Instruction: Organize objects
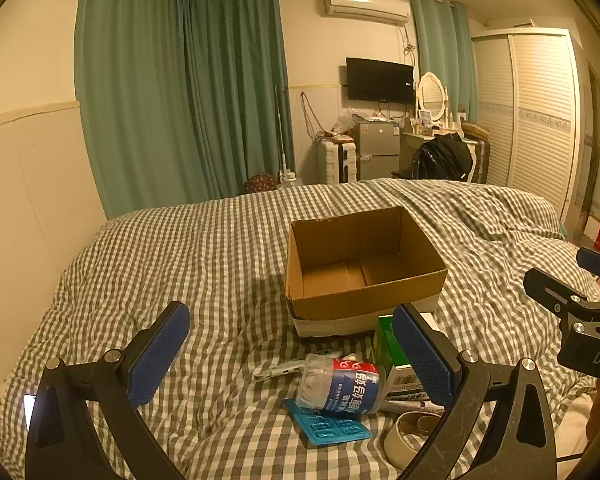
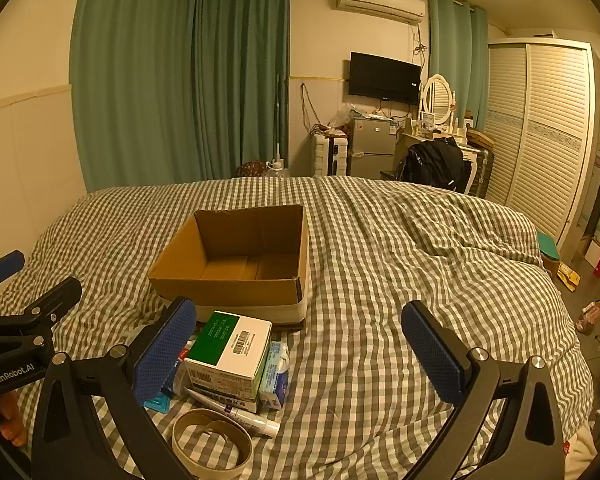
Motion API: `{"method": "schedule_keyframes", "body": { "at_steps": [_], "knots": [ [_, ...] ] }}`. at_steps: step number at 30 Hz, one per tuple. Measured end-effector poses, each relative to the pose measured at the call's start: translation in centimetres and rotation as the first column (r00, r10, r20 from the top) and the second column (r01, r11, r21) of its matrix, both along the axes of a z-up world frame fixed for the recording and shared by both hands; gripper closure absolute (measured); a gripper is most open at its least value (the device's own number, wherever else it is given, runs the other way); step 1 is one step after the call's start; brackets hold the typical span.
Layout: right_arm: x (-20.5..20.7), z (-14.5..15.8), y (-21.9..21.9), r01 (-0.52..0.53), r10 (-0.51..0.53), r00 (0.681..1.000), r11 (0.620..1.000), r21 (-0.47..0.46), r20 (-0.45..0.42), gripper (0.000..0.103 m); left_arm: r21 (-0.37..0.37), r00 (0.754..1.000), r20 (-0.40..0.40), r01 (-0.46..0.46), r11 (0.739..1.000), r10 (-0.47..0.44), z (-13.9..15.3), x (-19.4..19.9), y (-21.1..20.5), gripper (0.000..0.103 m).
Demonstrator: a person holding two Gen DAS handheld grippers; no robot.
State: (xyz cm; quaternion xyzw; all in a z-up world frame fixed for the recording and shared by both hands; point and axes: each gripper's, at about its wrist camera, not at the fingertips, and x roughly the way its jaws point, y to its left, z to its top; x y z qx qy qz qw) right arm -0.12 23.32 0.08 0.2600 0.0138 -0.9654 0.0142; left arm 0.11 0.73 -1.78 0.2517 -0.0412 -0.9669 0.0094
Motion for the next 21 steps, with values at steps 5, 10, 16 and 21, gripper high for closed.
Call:
{"method": "schedule_keyframes", "body": {
  "at_steps": [5, 10, 16, 21],
  "knots": [
    [0.0, 0.0, -0.2, -0.004, 0.004, 1.000, 1.000, 0.003, 0.001, 0.000, 0.000, 1.000, 0.004, 0.002, 1.000, -0.002, -0.2, 0.0, 0.0, 0.000],
    [0.0, -0.1, -0.2, -0.008, 0.008, 1.000, 1.000, 0.002, 0.001, 0.000, -0.002, 1.000, 0.008, 0.006, 1.000, -0.006, -0.4, -0.1, 0.2, 0.000],
    [-0.2, -0.4, 0.0, -0.007, 0.007, 1.000, 1.000, 0.002, 0.012, 0.000, -0.008, 1.000, 0.024, 0.009, 1.000, -0.009, -1.0, -0.5, 0.4, 0.000],
    [-0.7, -1.3, 0.4, -0.003, 0.003, 0.999, 1.000, 0.003, 0.036, 0.000, -0.013, 0.998, 0.057, 0.000, 1.000, 0.001, -2.0, -1.1, 0.3, 0.000]
  ]
}}
